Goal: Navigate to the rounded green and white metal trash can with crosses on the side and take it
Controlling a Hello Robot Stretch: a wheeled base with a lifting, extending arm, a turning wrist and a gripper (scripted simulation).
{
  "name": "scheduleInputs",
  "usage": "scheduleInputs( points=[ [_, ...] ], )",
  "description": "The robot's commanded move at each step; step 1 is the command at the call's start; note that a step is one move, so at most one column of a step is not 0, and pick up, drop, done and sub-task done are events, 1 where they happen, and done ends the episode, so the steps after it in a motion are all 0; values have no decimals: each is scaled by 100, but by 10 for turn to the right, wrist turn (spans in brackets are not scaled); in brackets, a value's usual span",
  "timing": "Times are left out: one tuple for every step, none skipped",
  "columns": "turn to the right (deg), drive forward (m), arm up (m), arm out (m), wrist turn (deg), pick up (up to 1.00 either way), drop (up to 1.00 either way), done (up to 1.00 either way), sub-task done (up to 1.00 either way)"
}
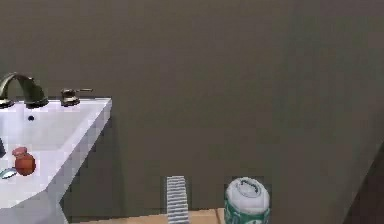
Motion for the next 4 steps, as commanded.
scheduleInputs(
  points=[
    [-450, 0, 0, 0, 0, 0, 0, 0, 0],
    [-210, 0, 0, 0, 0, 0, 0, 0, 0],
    [450, 0, 0, 0, 0, 0, 0, 0, 0],
    [450, 0, 0, 0, 0, 0, 0, 0, 0]
  ],
)
